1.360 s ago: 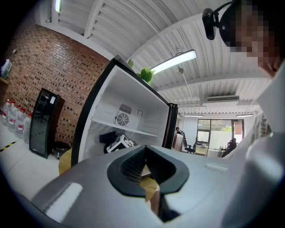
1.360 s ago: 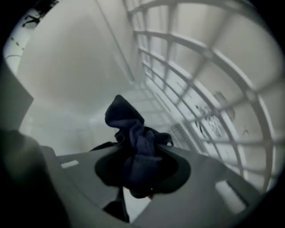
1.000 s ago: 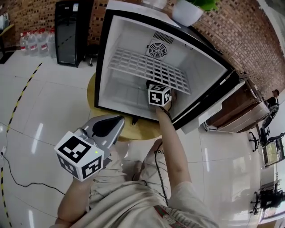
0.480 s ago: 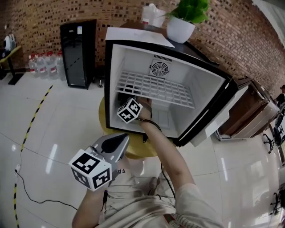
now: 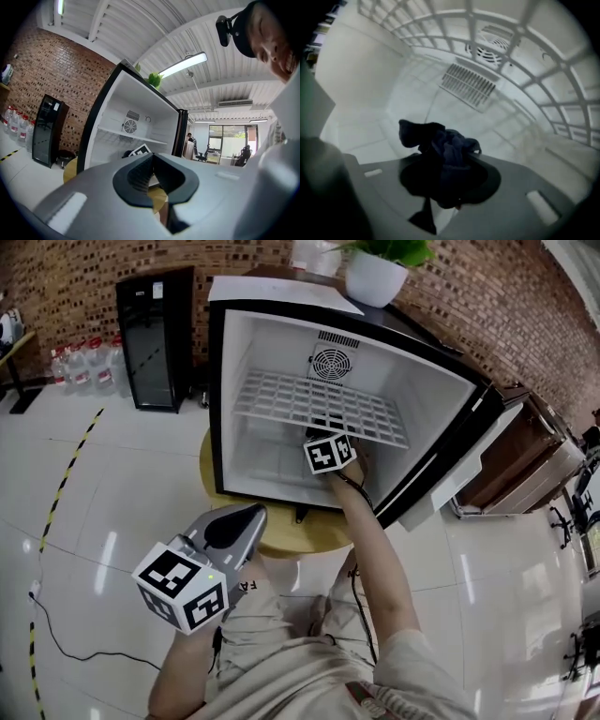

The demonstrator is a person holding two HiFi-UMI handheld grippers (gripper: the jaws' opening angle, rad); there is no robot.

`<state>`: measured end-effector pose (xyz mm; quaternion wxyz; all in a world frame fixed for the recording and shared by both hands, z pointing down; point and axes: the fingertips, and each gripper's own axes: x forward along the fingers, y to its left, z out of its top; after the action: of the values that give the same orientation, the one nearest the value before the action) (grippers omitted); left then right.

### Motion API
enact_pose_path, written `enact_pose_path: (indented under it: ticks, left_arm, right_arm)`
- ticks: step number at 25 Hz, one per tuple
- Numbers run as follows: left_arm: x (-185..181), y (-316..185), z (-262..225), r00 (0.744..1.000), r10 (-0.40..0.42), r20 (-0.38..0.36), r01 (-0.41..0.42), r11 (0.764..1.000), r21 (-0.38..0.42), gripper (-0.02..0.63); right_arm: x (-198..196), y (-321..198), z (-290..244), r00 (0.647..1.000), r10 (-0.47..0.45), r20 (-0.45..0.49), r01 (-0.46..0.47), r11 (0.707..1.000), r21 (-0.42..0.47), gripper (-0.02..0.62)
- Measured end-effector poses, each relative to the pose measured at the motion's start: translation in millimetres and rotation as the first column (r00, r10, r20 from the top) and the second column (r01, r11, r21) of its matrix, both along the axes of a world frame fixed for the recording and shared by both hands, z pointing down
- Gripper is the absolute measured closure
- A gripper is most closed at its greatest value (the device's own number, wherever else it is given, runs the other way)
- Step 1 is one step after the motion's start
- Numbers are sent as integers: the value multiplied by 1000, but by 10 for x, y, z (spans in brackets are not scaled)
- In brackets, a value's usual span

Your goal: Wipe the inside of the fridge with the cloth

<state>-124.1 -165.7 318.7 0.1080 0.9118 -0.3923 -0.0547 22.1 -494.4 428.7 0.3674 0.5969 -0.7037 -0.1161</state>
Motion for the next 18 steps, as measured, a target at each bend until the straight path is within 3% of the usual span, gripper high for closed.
enact_pose_path:
  ticks: [4,7,9,12,16,18]
  left_arm:
    - [43,2,5,1000,-1,4,1,1000,-1,591]
    - [54,16,-26,1000,-5,14,5,1000,13,592]
    - [27,20,-28,1000,-12,14,11,1000,16,592]
    - [-19,-8,14,1000,-16,15,16,1000,3,592]
    - [-20,-43,60,1000,-12,11,12,1000,-11,592]
    - [-29,-43,50,1000,-13,6,13,1000,-8,593]
  right_arm:
    - [306,11,-15,996,84,38,-84,996,-13,485]
    - [204,89,-78,999,32,41,-34,999,30,485]
    - [-111,236,-162,995,-94,38,90,991,95,485]
    - [-716,432,-385,966,-257,-13,254,942,217,485]
    - [-1406,333,-644,932,-362,-37,357,889,288,485]
    - [-1687,233,-719,919,-384,-92,392,860,326,483]
